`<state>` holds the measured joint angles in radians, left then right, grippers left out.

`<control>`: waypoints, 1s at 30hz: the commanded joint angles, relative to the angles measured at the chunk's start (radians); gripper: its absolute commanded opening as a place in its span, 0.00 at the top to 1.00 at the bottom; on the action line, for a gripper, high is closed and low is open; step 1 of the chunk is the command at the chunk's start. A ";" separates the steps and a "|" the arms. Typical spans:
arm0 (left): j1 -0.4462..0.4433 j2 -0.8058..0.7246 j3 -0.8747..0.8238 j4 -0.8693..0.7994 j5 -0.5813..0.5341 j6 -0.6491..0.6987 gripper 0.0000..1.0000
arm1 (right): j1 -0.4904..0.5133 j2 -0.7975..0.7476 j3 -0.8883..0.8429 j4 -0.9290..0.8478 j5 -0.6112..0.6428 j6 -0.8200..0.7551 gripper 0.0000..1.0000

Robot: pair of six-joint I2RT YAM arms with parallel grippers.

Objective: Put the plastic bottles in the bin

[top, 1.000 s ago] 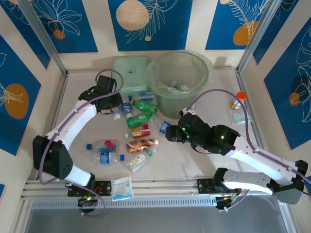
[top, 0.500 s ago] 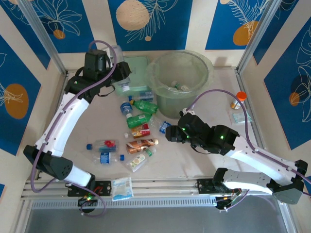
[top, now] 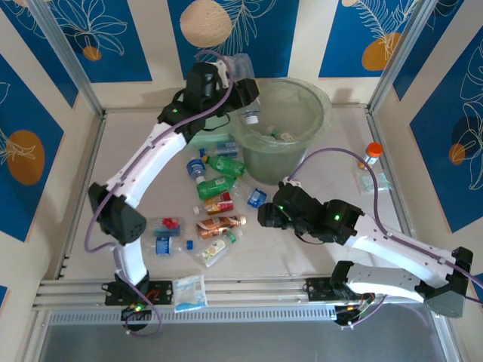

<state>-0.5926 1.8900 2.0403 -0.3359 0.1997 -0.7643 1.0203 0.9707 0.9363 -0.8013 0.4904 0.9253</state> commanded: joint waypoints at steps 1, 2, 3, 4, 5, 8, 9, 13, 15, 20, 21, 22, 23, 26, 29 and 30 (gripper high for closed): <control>-0.021 0.082 0.121 0.065 0.064 -0.062 0.49 | 0.007 -0.056 -0.033 -0.010 -0.005 0.051 0.26; -0.024 0.106 0.152 0.058 0.063 -0.062 0.49 | 0.008 -0.067 -0.036 -0.018 -0.003 0.056 0.26; -0.027 0.128 0.180 0.049 0.061 -0.060 0.48 | 0.009 -0.080 -0.041 -0.026 0.001 0.061 0.26; -0.027 0.146 0.205 0.036 0.058 -0.060 0.48 | 0.008 -0.091 -0.045 -0.032 0.004 0.064 0.26; -0.027 0.163 0.230 0.024 0.057 -0.059 0.46 | 0.008 -0.103 -0.049 -0.039 0.008 0.068 0.26; -0.027 0.188 0.260 0.009 0.051 -0.062 0.39 | 0.007 -0.134 -0.060 -0.049 0.017 0.072 0.26; -0.026 0.192 0.261 0.008 0.047 -0.064 0.37 | 0.005 -0.140 -0.062 -0.053 0.017 0.074 0.26; -0.027 0.192 0.262 -0.002 0.037 -0.056 0.29 | 0.000 -0.152 -0.067 -0.058 0.016 0.069 0.26; -0.027 0.189 0.262 -0.006 0.040 -0.052 0.28 | -0.003 -0.152 -0.066 -0.059 0.013 0.066 0.26; -0.027 0.173 0.262 -0.017 0.040 -0.037 0.27 | -0.007 -0.147 -0.060 -0.052 0.007 0.053 0.26; -0.027 0.166 0.262 -0.021 0.038 -0.031 0.26 | -0.007 -0.147 -0.059 -0.052 0.008 0.053 0.26; -0.027 0.161 0.263 -0.026 0.034 -0.025 0.26 | -0.009 -0.145 -0.057 -0.050 0.005 0.050 0.26; -0.027 0.155 0.262 -0.035 0.027 -0.015 0.26 | -0.008 -0.143 -0.055 -0.049 0.004 0.049 0.26; -0.027 0.132 0.262 -0.080 -0.003 0.023 0.26 | -0.009 -0.138 -0.051 -0.048 0.002 0.046 0.26; -0.026 0.094 0.258 -0.141 -0.048 0.086 0.27 | -0.007 -0.129 -0.045 -0.042 0.003 0.040 0.26; -0.027 0.076 0.254 -0.163 -0.070 0.117 0.27 | -0.005 -0.124 -0.043 -0.040 0.003 0.034 0.26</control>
<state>-0.6140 2.0594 2.2696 -0.4305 0.1898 -0.7387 1.0168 0.8383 0.8803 -0.8417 0.4934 0.9722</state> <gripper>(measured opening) 0.736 0.740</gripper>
